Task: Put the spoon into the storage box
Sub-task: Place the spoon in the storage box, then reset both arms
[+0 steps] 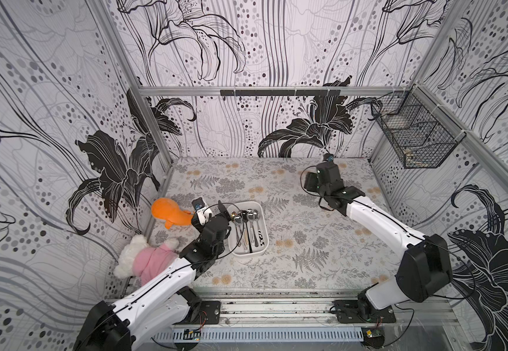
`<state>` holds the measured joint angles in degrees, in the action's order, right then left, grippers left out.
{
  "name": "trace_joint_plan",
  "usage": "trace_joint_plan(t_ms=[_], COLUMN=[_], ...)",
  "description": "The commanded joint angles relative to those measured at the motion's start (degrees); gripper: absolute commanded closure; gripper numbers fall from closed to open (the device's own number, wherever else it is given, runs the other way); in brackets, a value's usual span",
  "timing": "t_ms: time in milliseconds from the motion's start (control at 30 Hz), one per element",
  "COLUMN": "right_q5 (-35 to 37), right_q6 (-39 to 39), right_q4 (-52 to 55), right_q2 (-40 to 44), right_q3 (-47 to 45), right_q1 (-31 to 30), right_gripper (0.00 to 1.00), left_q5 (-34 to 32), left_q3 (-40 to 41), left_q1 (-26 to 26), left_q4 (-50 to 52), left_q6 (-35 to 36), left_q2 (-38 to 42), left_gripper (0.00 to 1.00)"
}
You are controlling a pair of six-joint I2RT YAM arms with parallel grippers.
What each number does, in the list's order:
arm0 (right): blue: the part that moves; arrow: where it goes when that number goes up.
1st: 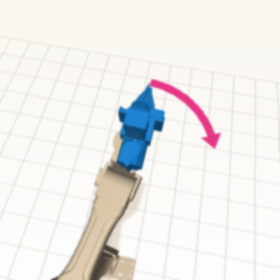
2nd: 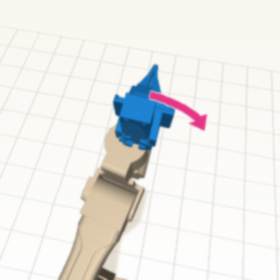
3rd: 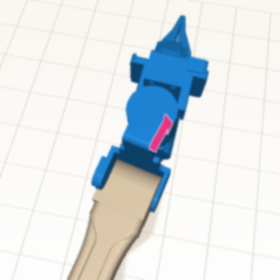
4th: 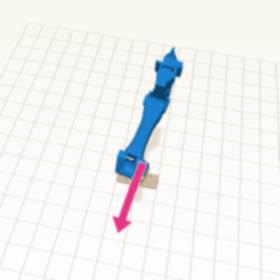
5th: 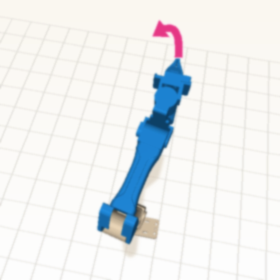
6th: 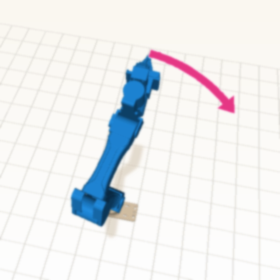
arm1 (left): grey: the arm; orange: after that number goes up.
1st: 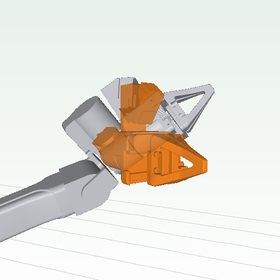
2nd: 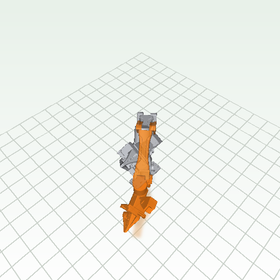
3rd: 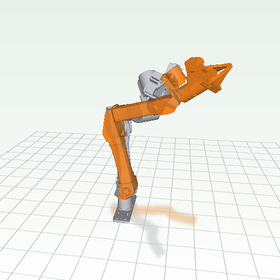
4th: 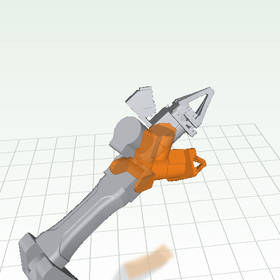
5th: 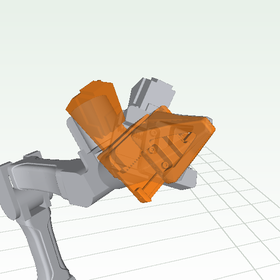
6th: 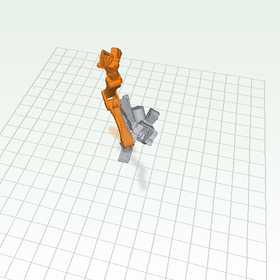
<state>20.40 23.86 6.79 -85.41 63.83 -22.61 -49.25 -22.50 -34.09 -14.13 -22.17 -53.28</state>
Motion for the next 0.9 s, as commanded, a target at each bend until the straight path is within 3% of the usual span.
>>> trace_joint_plan(t_ms=[0, 133, 200, 267, 367, 533, 733, 867], right_q5=[1.2, 7.2, 12.8, 14.9, 14.7, 17.4, 16.1, 16.6], right_q6=[-3.9, -11.8, -12.2, -11.5, -17.4, -23.6, -30.2, -30.8], right_q4=[-12.7, -26.0, -26.7, -23.8, -36.3, -45.0, -57.9, -57.2], right_q2=[3.3, 5.8, 3.2, 2.0, 3.5, 0.9, 2.7, 4.2], right_q3=[-13.1, -24.8, -25.7, -24.0, -29.1, -30.2, -36.7, -38.1], right_q1=[2.9, 3.7, 4.0, 5.1, 5.2, 6.5, 7.7, 8.7], right_gripper=[0.29, 0.25, 0.19, 0.19, 0.18, 0.18, 0.18, 0.19], left_q5=[-4.1, -3.1, 0.1, 2.2, 7.5, 11.6, 26.7, 28.6], left_q3=[6.7, 8.9, 9.3, 9.5, 9.9, 6.7, 9.2, 9.7], left_q1=[0.9, 3.0, 4.7, 7.1, 11.0, 14.2, 23.5, 24.1], left_q4=[-31.1, -36.7, -39.0, -42.8, -49.8, -51.4, -51.3, -52.2], left_q6=[15.9, 18.8, 20.6, 21.5, 22.6, 25.5, 19.4, 19.4], left_q2=[-2.2, -8.1, -12.3, -17.1, -23.6, -29.1, -27.3, -27.6], left_gripper=[0.14, 0.14, 0.12, 0.12, 0.12, 0.12, 0.12, 0.12])
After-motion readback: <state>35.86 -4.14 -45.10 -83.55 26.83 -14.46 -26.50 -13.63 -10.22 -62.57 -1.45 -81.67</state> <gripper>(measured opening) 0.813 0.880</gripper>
